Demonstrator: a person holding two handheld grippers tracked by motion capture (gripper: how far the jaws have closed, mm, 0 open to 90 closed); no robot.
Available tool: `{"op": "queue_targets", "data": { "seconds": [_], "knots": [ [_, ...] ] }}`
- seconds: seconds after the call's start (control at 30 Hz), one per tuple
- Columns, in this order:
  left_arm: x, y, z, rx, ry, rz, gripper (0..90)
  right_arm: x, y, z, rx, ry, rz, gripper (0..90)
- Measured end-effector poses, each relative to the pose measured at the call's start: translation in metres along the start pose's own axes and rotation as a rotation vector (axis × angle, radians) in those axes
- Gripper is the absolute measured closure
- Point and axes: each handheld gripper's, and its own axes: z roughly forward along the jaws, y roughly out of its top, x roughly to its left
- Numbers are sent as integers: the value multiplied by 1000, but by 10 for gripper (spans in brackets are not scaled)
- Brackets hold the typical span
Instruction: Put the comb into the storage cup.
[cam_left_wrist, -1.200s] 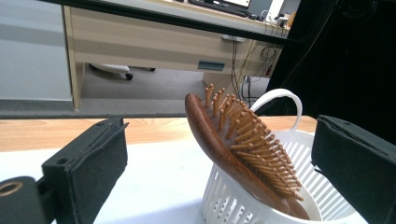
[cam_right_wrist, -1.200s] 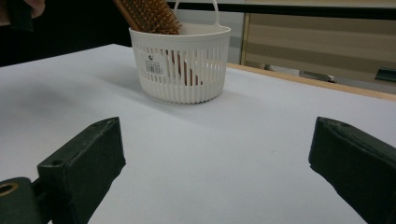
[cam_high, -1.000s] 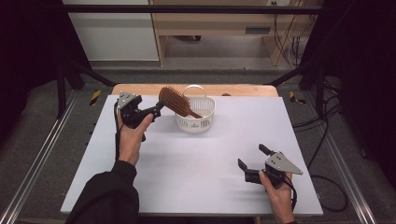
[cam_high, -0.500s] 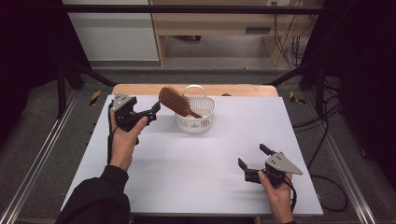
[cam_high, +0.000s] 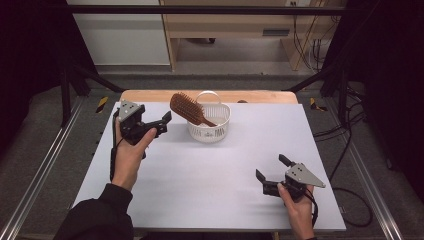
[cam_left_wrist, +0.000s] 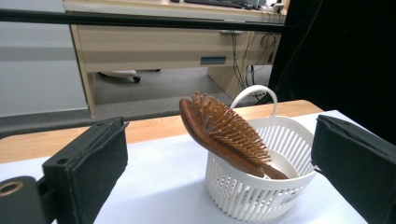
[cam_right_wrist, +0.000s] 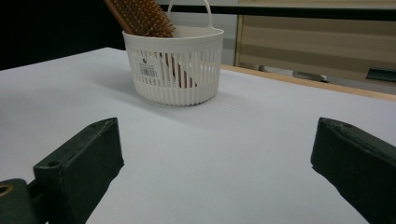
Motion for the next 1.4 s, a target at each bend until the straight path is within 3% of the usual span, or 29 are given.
{"op": "queue_targets", "data": {
  "seconds": [0.37, 0.97, 1.23, 1.4],
  "knots": [
    [2, 0, -17, -20, -16, 26, 23, 0, 0, 0, 2, -1, 3, 27],
    [23, 4, -51, -65, -19, 21, 19, -1, -2, -2, 6, -8, 5, 28],
    [32, 4, -70, -101, -57, 35, 18, -8, 0, -10, -32, -11, 49, 33],
    [40, -2, -80, -116, -66, 49, 15, -13, 4, -12, -52, -15, 51, 37]
  ]
}}
